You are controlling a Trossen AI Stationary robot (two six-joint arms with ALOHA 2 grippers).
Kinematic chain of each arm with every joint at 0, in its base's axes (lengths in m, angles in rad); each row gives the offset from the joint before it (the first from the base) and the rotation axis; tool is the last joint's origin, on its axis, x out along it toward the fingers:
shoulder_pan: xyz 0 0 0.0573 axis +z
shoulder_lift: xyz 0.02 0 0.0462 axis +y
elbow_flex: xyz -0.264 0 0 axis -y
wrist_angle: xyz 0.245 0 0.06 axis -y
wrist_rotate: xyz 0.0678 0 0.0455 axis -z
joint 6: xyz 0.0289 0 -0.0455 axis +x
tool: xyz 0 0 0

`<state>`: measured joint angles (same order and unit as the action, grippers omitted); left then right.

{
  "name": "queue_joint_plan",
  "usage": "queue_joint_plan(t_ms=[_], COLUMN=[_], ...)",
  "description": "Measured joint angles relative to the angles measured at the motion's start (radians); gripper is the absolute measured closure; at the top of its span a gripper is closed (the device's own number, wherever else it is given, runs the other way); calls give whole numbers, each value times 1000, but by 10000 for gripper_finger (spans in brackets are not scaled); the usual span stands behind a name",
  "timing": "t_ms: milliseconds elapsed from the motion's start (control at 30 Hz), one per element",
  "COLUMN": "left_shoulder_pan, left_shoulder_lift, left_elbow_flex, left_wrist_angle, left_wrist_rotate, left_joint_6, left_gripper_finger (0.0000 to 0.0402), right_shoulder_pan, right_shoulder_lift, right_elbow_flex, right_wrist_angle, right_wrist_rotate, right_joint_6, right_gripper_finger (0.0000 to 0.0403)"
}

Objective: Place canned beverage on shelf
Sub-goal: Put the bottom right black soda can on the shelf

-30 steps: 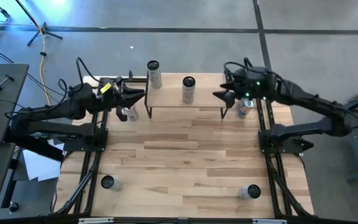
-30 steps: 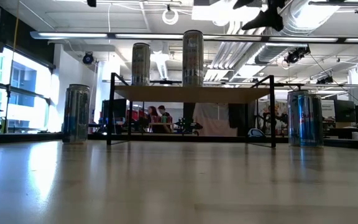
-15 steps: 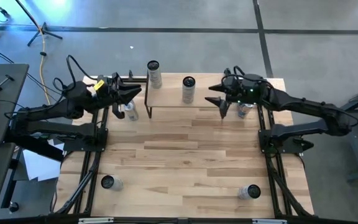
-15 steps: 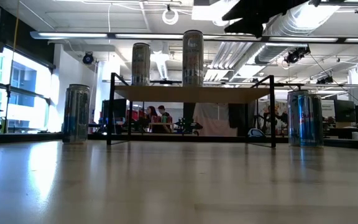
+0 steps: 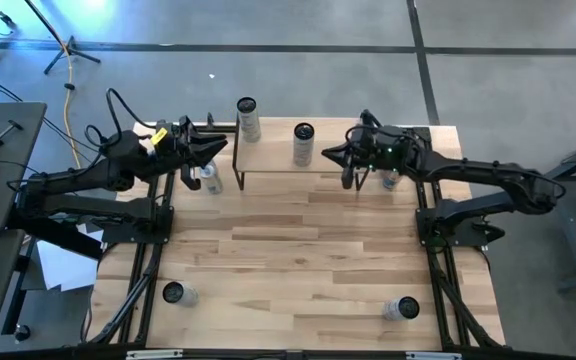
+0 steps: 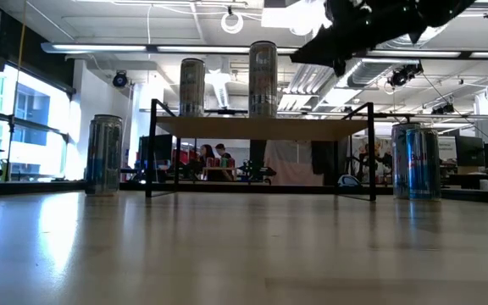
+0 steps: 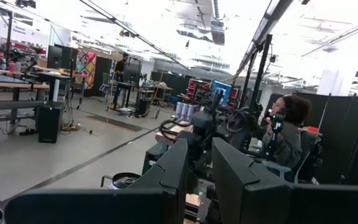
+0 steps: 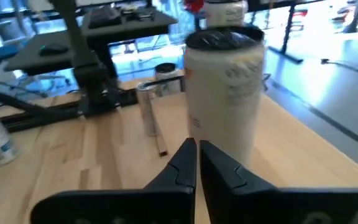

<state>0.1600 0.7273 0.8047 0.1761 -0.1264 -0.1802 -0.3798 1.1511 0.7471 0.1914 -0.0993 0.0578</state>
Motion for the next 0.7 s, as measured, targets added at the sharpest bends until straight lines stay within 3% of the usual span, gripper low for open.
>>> queue_joint_plan(t_ms=[167, 700], left_shoulder_pan=[0, 0], left_shoulder_lift=[0, 2], left_elbow_flex=[0, 0], left_wrist_angle=[0, -1], left_wrist_rotate=[-44, -70], left_joint_6=[1, 9], left_gripper_finger=[353, 353], right_shoulder_pan=[-19, -24], right_shoulder_lift=[1, 146], right_elbow_flex=[-73, -75], right_wrist_angle=[142, 305], right_wrist_rotate=[70, 11], right_joint_6=[5, 38], right_gripper_finger=[401, 403])
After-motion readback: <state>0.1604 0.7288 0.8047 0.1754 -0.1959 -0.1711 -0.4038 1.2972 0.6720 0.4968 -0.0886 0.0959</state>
